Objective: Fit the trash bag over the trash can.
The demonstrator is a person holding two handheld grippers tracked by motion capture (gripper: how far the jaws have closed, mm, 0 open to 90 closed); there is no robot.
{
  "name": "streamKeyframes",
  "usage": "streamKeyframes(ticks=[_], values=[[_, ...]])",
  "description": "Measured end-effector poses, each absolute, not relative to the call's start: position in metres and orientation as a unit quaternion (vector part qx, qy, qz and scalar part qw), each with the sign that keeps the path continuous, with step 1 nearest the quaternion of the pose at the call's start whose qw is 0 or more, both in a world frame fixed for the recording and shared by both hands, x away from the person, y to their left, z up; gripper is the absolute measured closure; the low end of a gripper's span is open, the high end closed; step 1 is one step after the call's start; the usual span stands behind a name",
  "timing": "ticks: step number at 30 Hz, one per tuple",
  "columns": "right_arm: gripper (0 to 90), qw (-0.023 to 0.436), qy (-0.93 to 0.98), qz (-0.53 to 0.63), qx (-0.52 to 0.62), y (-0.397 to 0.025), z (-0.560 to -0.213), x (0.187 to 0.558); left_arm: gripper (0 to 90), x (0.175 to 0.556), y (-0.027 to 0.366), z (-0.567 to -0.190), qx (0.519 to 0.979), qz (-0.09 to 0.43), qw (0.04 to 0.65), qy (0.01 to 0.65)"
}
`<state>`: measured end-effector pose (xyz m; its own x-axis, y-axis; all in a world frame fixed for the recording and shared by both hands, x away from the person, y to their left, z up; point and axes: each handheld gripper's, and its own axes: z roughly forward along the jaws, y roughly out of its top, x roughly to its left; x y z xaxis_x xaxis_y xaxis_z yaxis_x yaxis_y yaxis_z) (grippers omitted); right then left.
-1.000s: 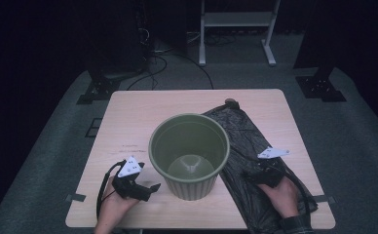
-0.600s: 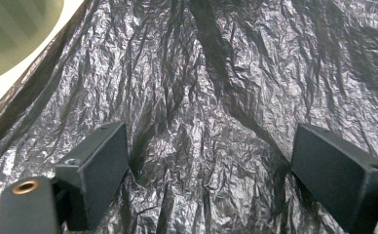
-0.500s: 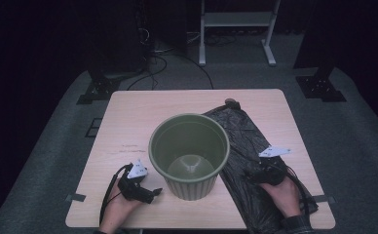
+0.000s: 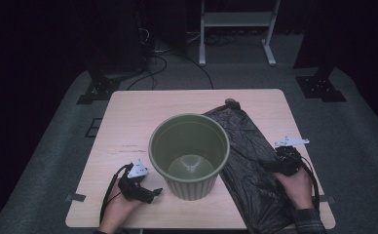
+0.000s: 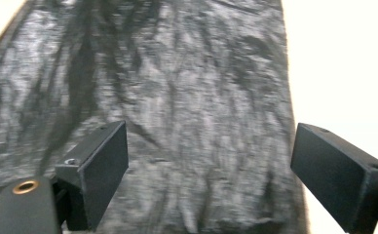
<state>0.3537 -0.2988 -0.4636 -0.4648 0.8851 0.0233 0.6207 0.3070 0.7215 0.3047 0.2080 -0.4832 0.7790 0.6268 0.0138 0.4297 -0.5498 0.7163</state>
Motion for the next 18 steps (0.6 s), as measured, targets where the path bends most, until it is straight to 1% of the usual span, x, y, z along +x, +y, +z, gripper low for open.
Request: streamKeyframes(ticks=[2,9,11,12,14,15,16,18], values=[[12.9,0.195,0.783,0.334,0.488,-0.304,-0.466,0.357,1.4,0.305,0.208,-0.483,0.870,0.135,0.365,0.304],[13.0,0.169,0.788,0.319,0.498,-0.308,-0.477,0.363,1.4,0.305,0.208,-0.483,0.870,0.135,0.365,0.304],[13.9,0.167,0.788,0.320,0.499,-0.307,-0.478,0.363,1.4,0.305,0.208,-0.483,0.870,0.135,0.365,0.303],[15.9,0.167,0.789,0.320,0.498,-0.306,-0.478,0.363,1.4,0.305,0.208,-0.483,0.870,0.135,0.365,0.303],[25.5,0.174,0.791,0.320,0.491,-0.305,-0.477,0.361,1.4,0.305,0.208,-0.483,0.870,0.135,0.365,0.303],[30.6,0.186,0.794,0.315,0.485,-0.304,-0.477,0.360,1.4,0.305,0.208,-0.483,0.870,0.135,0.365,0.303],[38.6,0.186,0.794,0.319,0.484,-0.303,-0.476,0.359,1.4,0.305,0.208,-0.483,0.870,0.135,0.365,0.303],[49.7,0.187,0.794,0.325,0.478,-0.303,-0.476,0.357,1.4,0.305,0.208,-0.483,0.870,0.135,0.365,0.303]])
